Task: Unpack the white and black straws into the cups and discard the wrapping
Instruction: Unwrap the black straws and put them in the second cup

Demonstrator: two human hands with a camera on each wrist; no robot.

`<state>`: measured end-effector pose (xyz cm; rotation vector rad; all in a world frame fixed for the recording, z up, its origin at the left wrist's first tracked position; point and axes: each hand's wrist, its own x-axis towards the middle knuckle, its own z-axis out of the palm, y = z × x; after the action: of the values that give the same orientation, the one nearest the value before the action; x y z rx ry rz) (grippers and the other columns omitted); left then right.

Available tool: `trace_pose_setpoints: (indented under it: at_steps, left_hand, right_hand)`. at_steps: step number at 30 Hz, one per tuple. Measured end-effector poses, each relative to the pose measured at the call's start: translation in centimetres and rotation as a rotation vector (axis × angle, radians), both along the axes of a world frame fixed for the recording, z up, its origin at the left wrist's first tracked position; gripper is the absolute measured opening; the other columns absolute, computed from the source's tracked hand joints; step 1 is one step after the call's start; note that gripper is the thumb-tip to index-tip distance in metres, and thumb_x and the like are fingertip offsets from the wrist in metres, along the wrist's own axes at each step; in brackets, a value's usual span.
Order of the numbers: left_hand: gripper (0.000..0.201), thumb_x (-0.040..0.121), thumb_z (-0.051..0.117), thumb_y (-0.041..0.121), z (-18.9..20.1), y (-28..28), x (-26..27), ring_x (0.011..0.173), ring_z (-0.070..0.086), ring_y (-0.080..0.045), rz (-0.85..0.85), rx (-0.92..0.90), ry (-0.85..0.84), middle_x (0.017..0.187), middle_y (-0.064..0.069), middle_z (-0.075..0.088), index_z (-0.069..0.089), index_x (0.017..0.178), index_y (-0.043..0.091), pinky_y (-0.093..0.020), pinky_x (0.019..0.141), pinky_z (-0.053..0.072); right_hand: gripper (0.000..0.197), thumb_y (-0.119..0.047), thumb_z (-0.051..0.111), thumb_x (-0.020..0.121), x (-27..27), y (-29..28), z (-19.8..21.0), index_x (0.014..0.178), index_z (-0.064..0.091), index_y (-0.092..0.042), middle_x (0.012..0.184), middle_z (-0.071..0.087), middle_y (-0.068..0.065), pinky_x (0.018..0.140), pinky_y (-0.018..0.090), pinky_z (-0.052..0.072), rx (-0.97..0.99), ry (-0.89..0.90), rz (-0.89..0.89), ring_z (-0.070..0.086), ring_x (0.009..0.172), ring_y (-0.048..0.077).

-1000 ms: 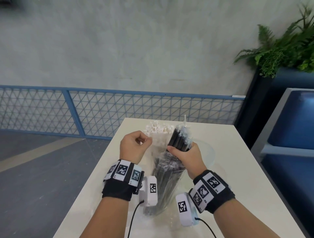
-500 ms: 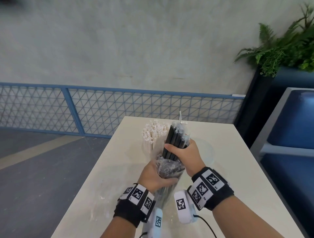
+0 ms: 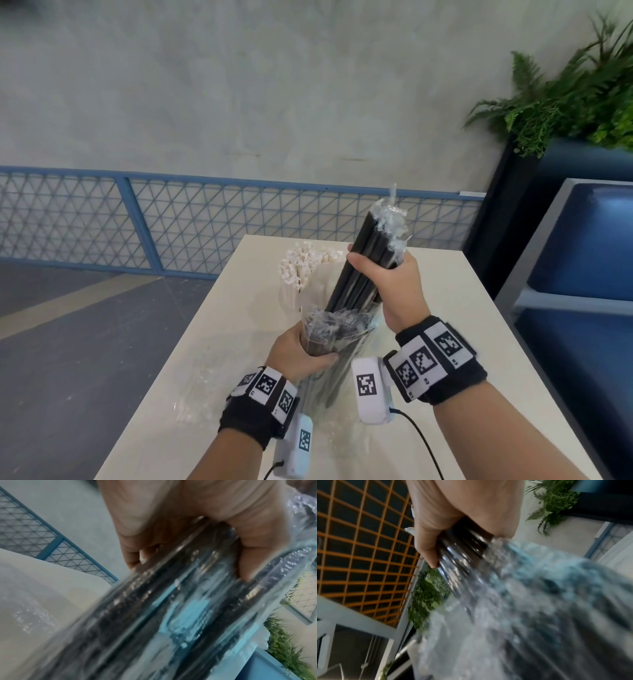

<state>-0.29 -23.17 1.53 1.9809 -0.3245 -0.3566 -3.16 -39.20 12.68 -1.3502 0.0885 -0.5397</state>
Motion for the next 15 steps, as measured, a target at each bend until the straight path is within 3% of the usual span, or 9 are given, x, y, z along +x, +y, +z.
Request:
trace_pose_setpoints:
  at_steps: [5, 8, 10, 13, 15]
  left_hand:
    - [0.056, 0.038, 0.076, 0.048, 0.1, 0.4, 0.3, 0.091, 0.067, -0.010, 0.012, -0.021, 0.019, 0.095, 0.006, 0.072, 0.061, 0.090, 0.034, -0.033, 0.086, 0.055]
    - [0.058, 0.039, 0.077, 0.045, 0.4, 0.5, 0.7, 0.090, 0.068, -0.010, -0.037, -0.008, 0.042, 0.093, 0.002, 0.074, 0.068, 0.094, 0.027, -0.036, 0.087, 0.055]
    - [0.057, 0.040, 0.077, 0.045, 0.7, 0.5, 0.9, 0.091, 0.068, -0.011, -0.082, 0.020, 0.045, 0.093, 0.001, 0.074, 0.070, 0.093, 0.027, -0.038, 0.089, 0.054]
    - [0.049, 0.041, 0.078, 0.042, 1.3, 0.5, 1.0, 0.091, 0.069, -0.012, -0.145, 0.044, 0.070, 0.091, 0.001, 0.075, 0.072, 0.088, 0.027, -0.039, 0.091, 0.053]
    - [0.044, 0.040, 0.076, 0.042, 1.6, 0.5, 1.0, 0.089, 0.070, -0.013, -0.166, 0.060, 0.075, 0.088, 0.000, 0.075, 0.072, 0.082, 0.028, -0.037, 0.089, 0.054]
  right_hand:
    - [0.058, -0.014, 0.082, 0.061, -0.6, -0.6, -0.4, 0.113, 0.059, -0.004, 0.102, 0.069, 0.007, 0.077, 0.024, 0.053, -0.104, 0.013, 0.263, 0.068, 0.096, 0.016]
    - [0.075, -0.032, 0.086, 0.056, -0.8, -1.5, -1.0, 0.122, 0.056, -0.013, 0.119, 0.066, 0.005, 0.087, 0.024, 0.052, -0.147, 0.053, 0.467, 0.062, 0.113, 0.017]
    - [0.074, -0.038, 0.084, 0.057, -0.9, -1.9, -0.7, 0.123, 0.056, -0.020, 0.125, 0.063, 0.001, 0.092, 0.026, 0.050, -0.130, 0.072, 0.574, 0.057, 0.120, 0.017]
    - [0.066, -0.023, 0.083, 0.063, -0.6, -1.8, -0.1, 0.122, 0.055, -0.021, 0.122, 0.065, -0.001, 0.089, 0.025, 0.050, -0.134, 0.089, 0.619, 0.057, 0.119, 0.014]
    - [0.042, -0.006, 0.073, 0.071, -0.3, -1.5, -0.1, 0.110, 0.061, -0.019, 0.103, 0.071, -0.003, 0.082, 0.024, 0.053, -0.122, 0.095, 0.530, 0.065, 0.103, 0.011]
